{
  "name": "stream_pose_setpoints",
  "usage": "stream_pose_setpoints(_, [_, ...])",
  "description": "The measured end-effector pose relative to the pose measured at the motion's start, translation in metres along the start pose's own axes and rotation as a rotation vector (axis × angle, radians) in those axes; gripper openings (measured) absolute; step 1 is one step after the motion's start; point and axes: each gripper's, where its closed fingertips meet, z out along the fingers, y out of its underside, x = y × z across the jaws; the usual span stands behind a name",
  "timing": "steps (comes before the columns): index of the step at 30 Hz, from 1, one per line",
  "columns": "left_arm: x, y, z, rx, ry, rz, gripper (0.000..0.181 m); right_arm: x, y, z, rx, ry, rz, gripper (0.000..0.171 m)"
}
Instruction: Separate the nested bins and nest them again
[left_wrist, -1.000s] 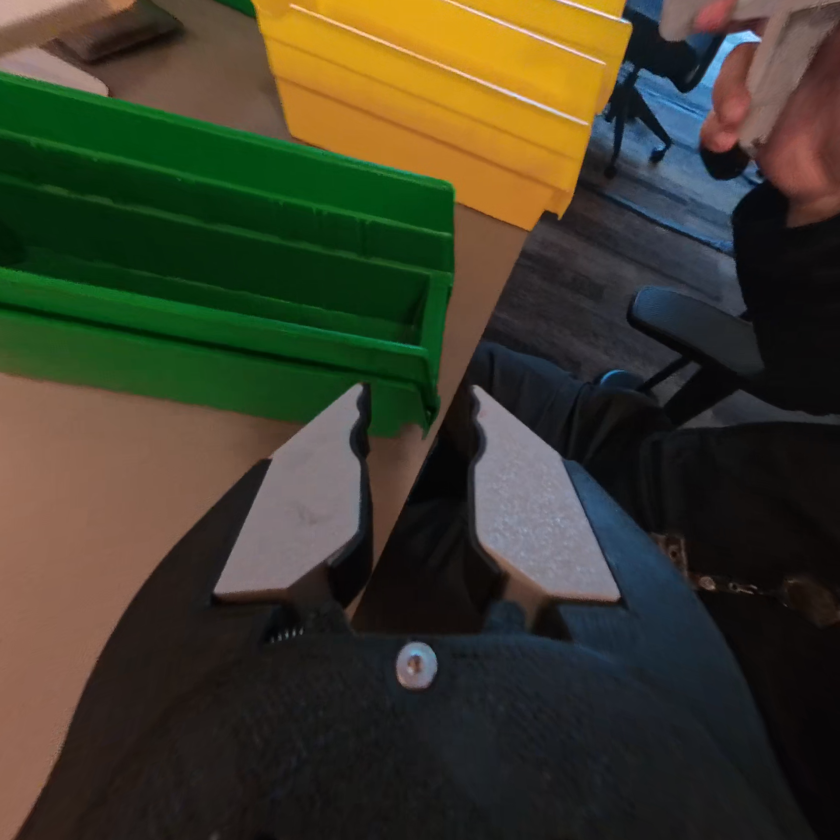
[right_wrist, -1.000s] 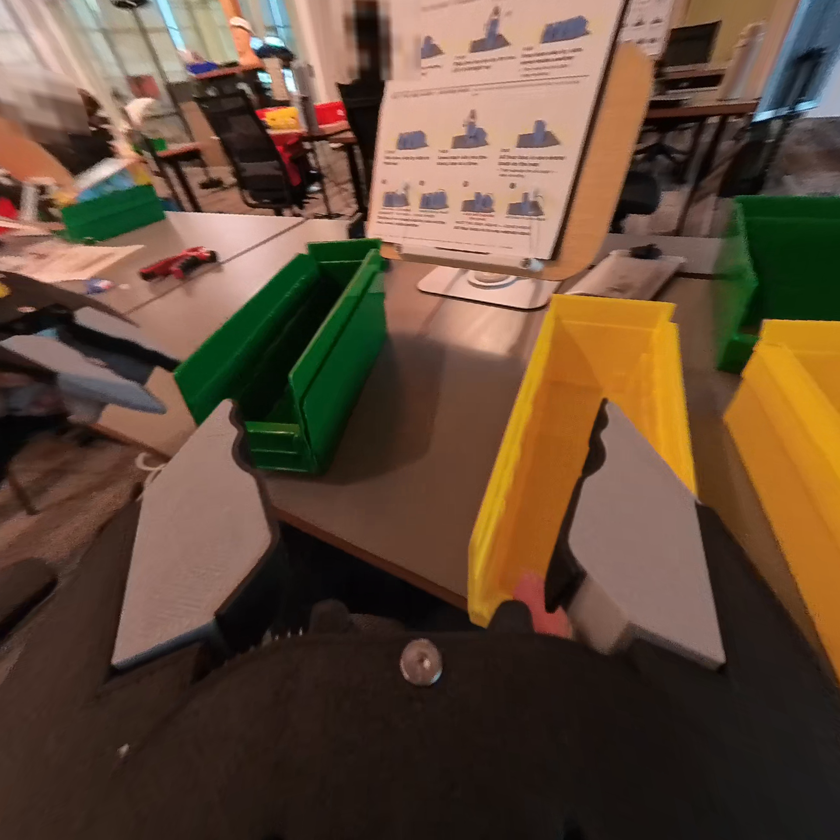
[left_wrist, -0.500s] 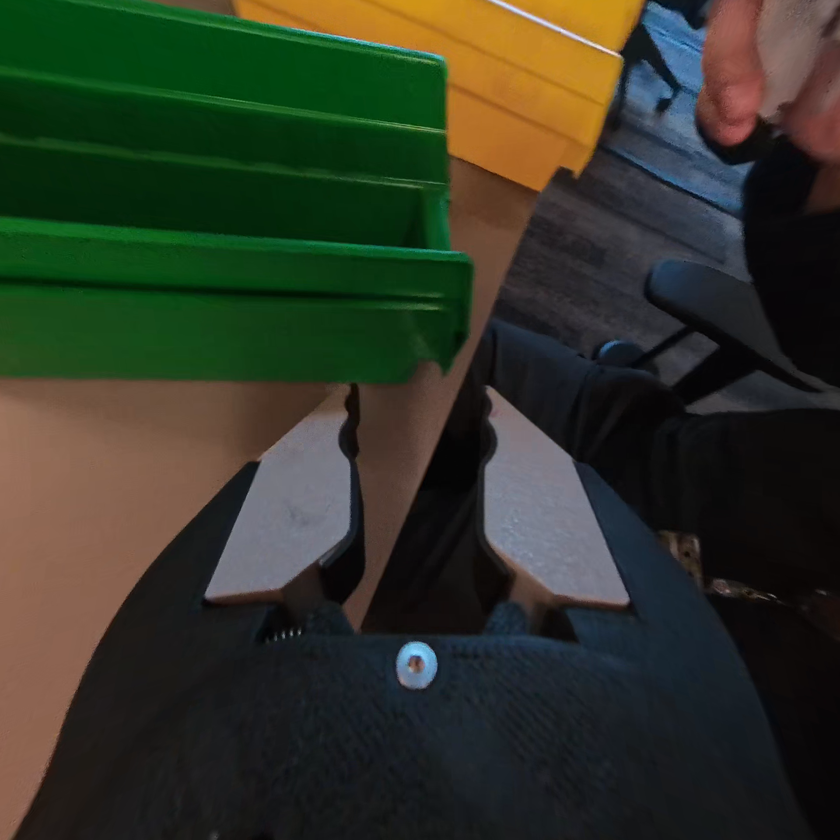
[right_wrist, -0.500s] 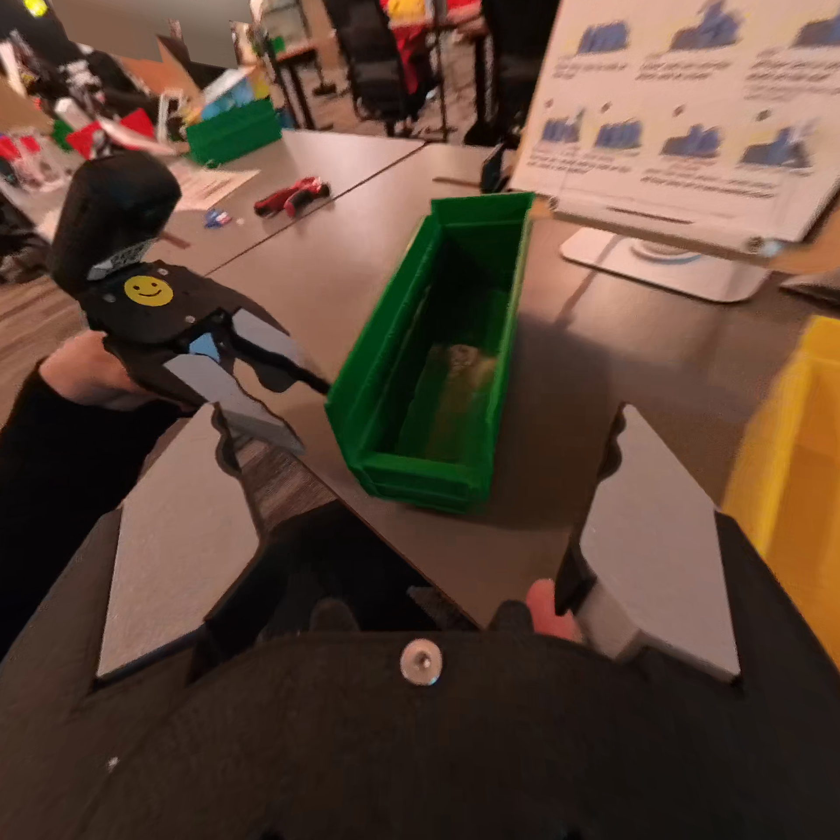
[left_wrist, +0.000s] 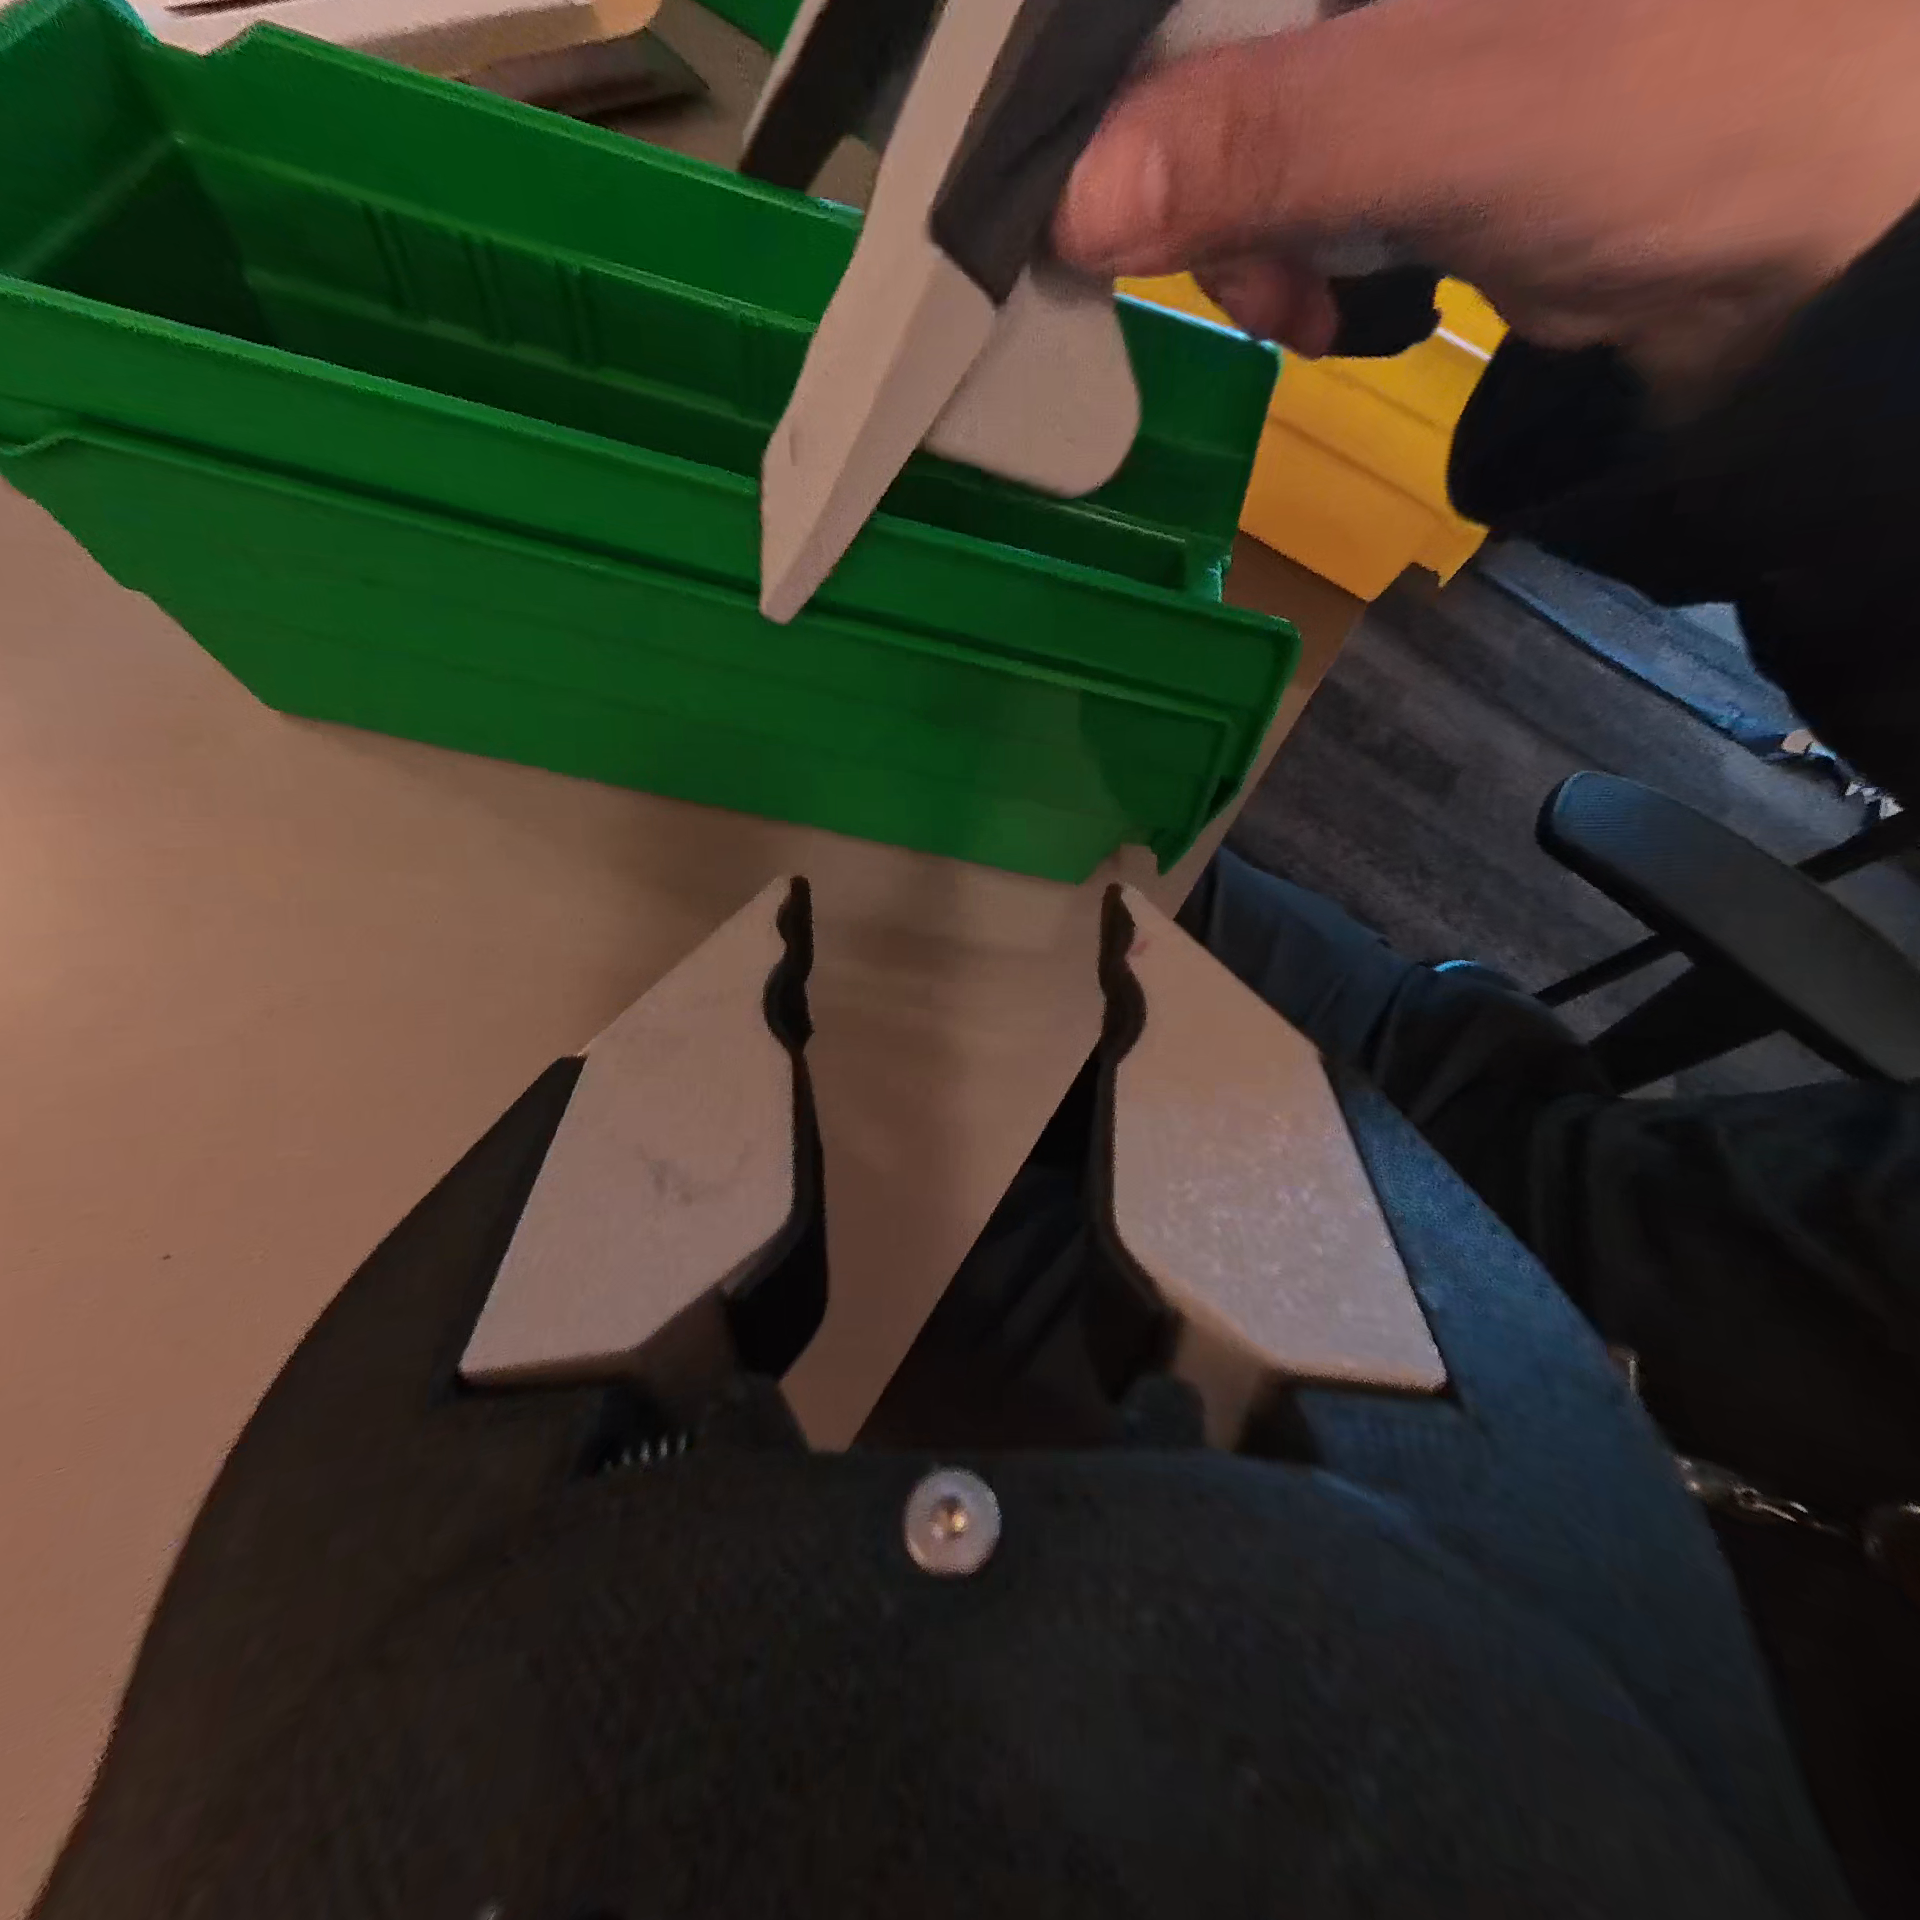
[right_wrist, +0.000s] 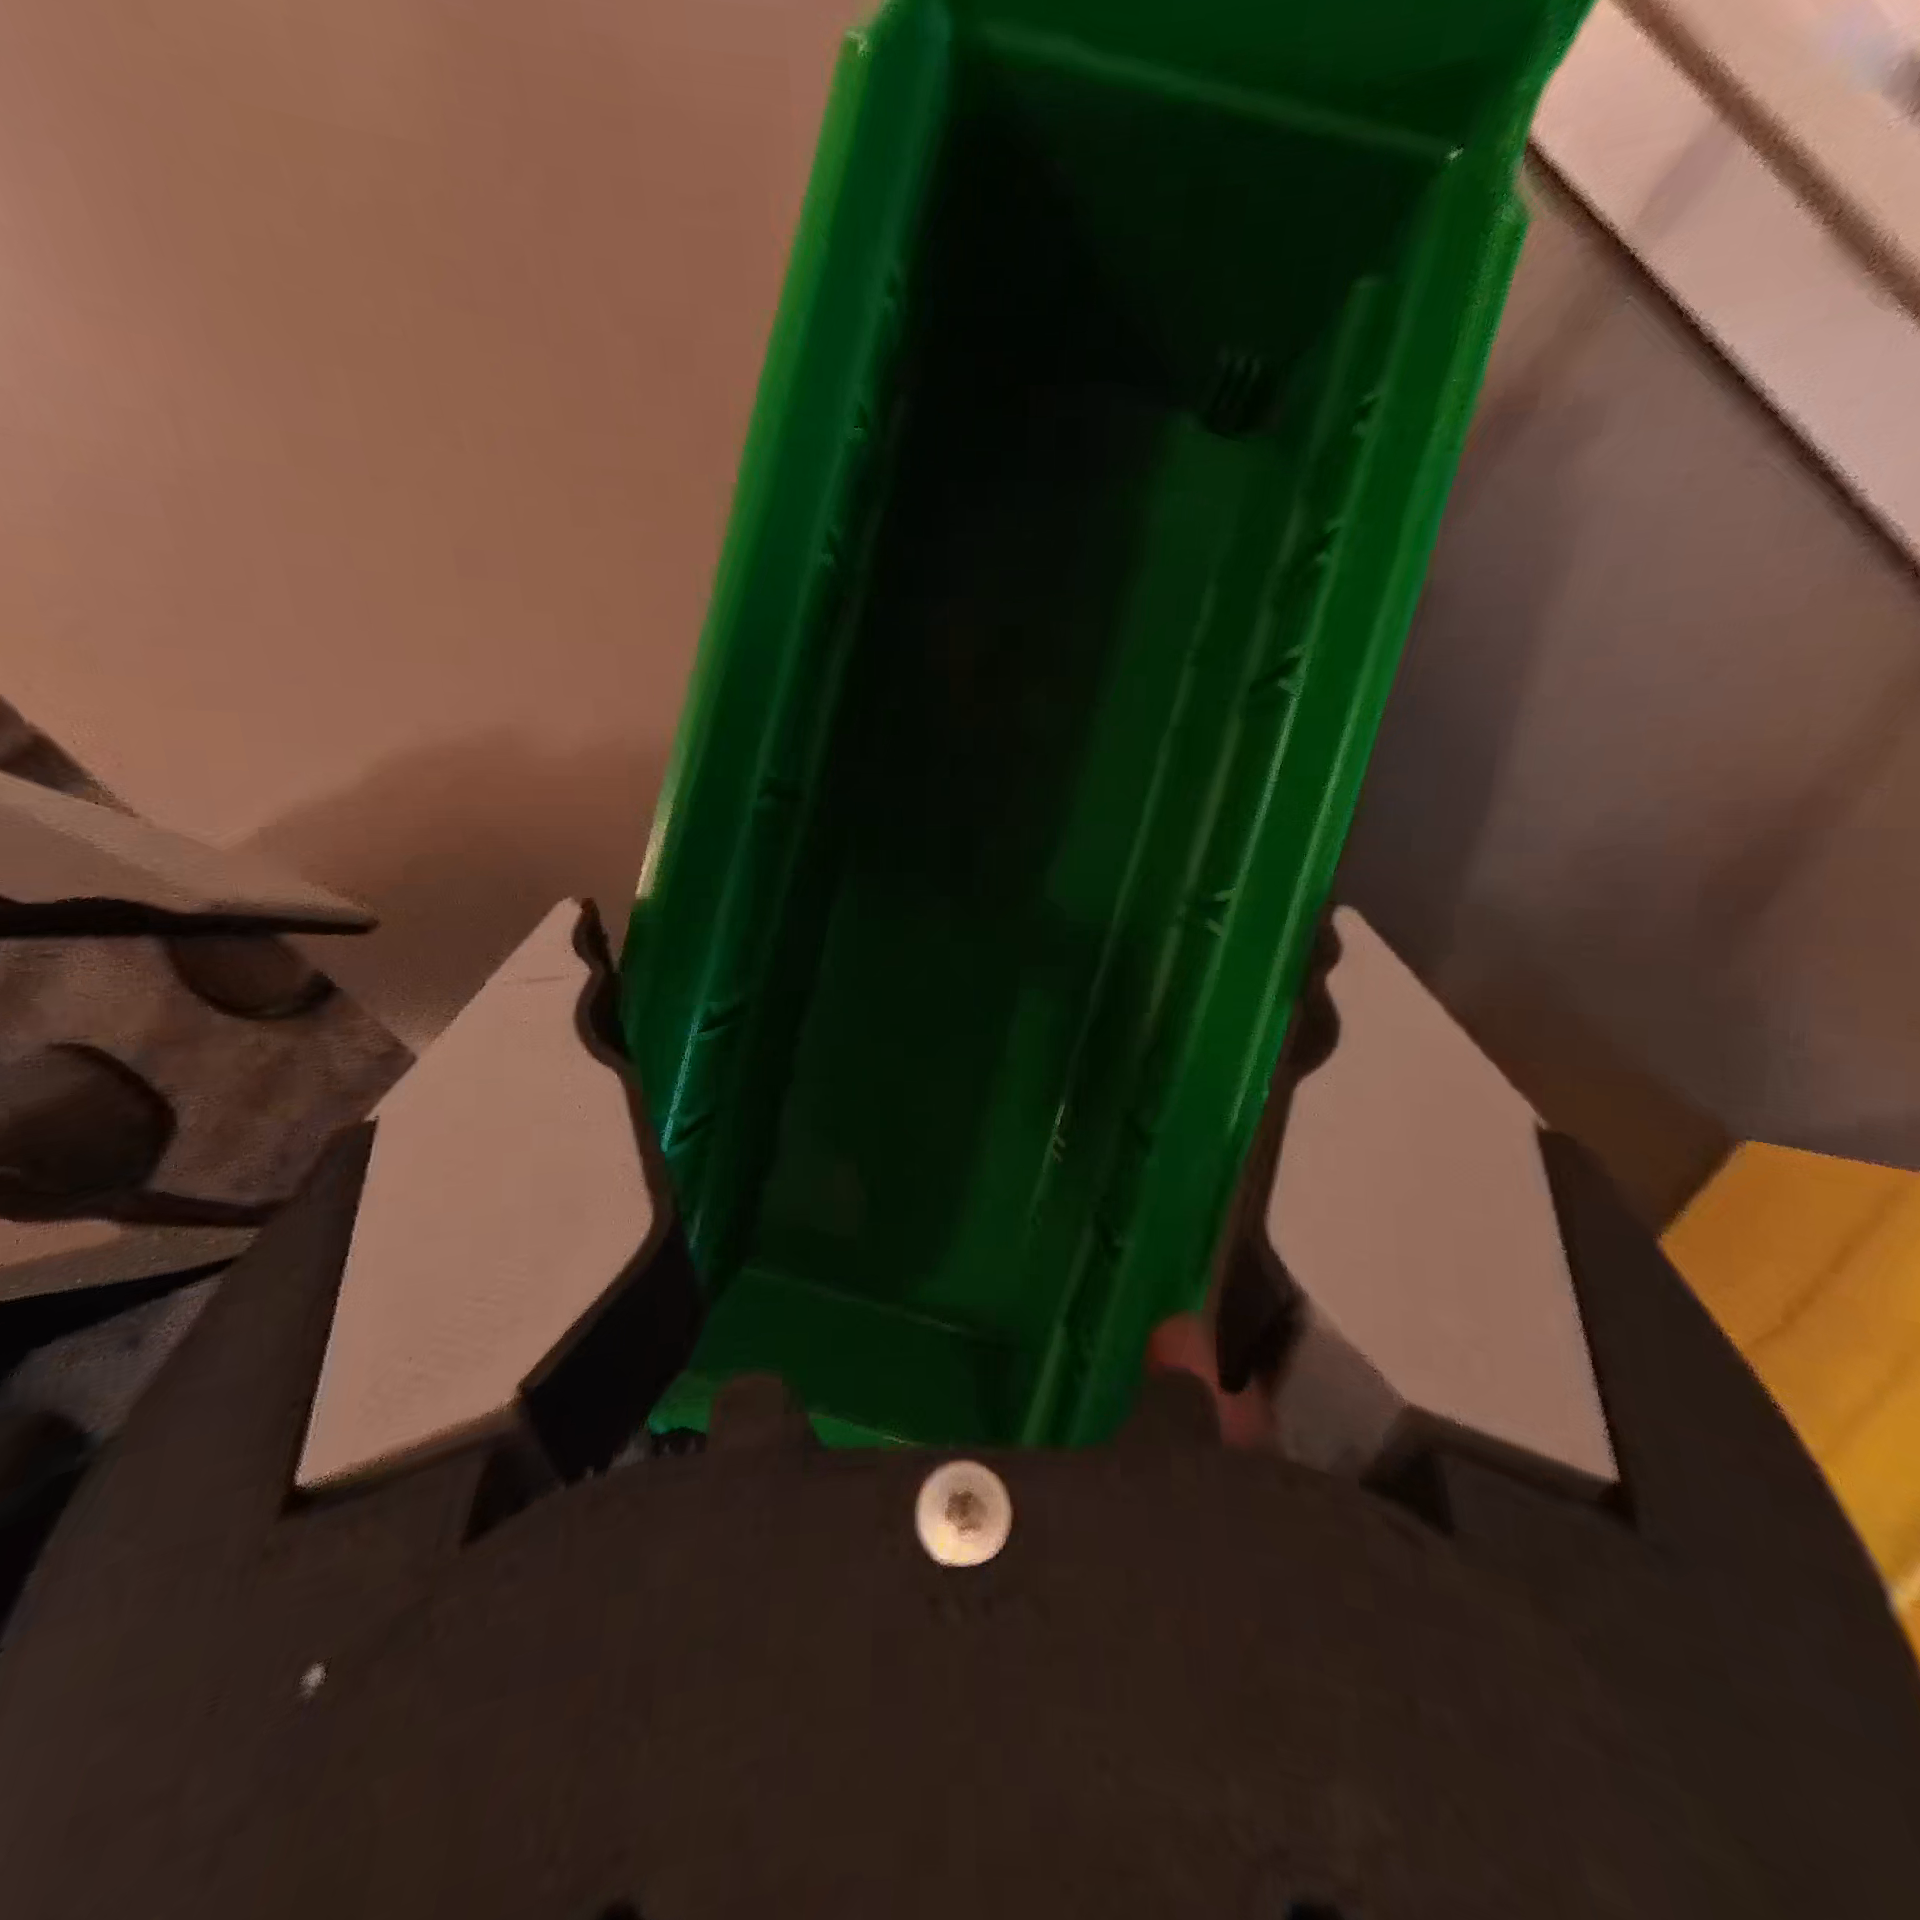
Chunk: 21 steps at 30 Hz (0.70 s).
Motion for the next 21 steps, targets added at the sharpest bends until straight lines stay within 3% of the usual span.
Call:
stream_pose_setpoints(13, [0.007, 0.001, 0.010, -0.038, 0.003, 0.043, 0.054, 0.003, -0.003, -0.004, -0.073, -0.094, 0.030, 0.086])
stream_pose_setpoints(21, [0.004, 0.001, 0.005, -0.029, -0.011, 0.040, 0.054, 0.005, -0.015, -0.021, -0.026, -0.068, -0.013, 0.082])
